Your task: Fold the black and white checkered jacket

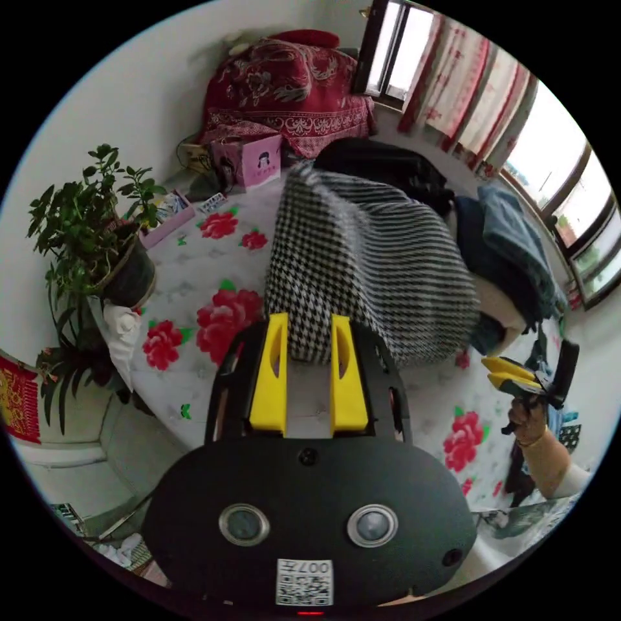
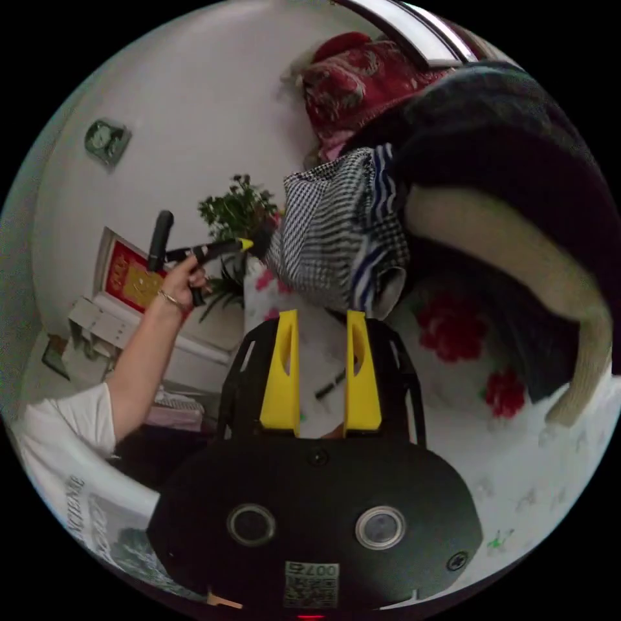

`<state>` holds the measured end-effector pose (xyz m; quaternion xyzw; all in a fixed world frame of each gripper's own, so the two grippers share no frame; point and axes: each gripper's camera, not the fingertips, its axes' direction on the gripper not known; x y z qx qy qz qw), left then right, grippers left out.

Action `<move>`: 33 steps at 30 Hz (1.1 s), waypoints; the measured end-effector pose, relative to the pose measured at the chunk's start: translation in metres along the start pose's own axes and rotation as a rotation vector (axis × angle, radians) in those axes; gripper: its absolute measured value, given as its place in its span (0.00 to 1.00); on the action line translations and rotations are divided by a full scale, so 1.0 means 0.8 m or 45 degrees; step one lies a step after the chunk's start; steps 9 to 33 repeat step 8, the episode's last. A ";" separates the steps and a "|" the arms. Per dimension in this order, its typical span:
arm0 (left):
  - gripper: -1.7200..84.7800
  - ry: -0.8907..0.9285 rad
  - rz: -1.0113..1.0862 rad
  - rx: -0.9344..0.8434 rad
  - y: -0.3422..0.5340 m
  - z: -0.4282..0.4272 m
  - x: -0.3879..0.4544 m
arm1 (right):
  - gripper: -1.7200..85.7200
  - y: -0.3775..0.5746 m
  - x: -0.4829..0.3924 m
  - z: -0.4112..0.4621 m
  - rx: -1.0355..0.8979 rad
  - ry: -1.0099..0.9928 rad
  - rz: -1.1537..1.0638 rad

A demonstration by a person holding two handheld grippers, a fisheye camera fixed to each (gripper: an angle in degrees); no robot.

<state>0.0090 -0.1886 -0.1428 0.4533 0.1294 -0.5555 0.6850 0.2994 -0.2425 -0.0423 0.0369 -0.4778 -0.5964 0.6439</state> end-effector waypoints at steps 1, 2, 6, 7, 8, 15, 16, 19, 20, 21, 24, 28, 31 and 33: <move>0.11 -0.021 0.041 0.023 0.042 0.020 0.039 | 0.11 0.043 0.006 0.012 -0.073 0.058 -0.005; 0.11 -0.026 0.077 0.034 0.066 0.030 0.062 | 0.11 0.093 0.012 0.021 -0.165 0.146 -0.004; 0.06 -0.022 0.415 -0.128 0.230 0.113 0.253 | 0.10 0.274 0.027 0.019 -0.491 0.469 0.083; 0.04 -0.014 0.504 -0.207 0.273 0.135 0.312 | 0.10 0.332 0.029 0.008 -0.597 0.547 0.151; 0.02 -0.003 0.550 -0.250 0.293 0.145 0.341 | 0.10 0.383 0.028 -0.007 -0.681 0.610 0.228; 0.02 -0.003 0.550 -0.250 0.293 0.145 0.341 | 0.10 0.383 0.028 -0.007 -0.681 0.610 0.228; 0.02 -0.003 0.550 -0.250 0.293 0.145 0.341 | 0.10 0.383 0.028 -0.007 -0.681 0.610 0.228; 0.02 -0.003 0.550 -0.250 0.293 0.145 0.341 | 0.10 0.383 0.028 -0.007 -0.681 0.610 0.228; 0.02 -0.003 0.550 -0.250 0.293 0.145 0.341 | 0.10 0.383 0.028 -0.007 -0.681 0.610 0.228; 0.02 -0.003 0.550 -0.250 0.293 0.145 0.341 | 0.10 0.383 0.028 -0.007 -0.681 0.610 0.228; 0.02 -0.003 0.550 -0.250 0.293 0.145 0.341 | 0.10 0.383 0.028 -0.007 -0.681 0.610 0.228; 0.02 -0.003 0.550 -0.250 0.293 0.145 0.341 | 0.10 0.383 0.028 -0.007 -0.681 0.610 0.228; 0.02 -0.003 0.550 -0.250 0.293 0.145 0.341 | 0.10 0.383 0.028 -0.007 -0.681 0.610 0.228; 0.02 -0.003 0.550 -0.250 0.293 0.145 0.341 | 0.10 0.383 0.028 -0.007 -0.681 0.610 0.228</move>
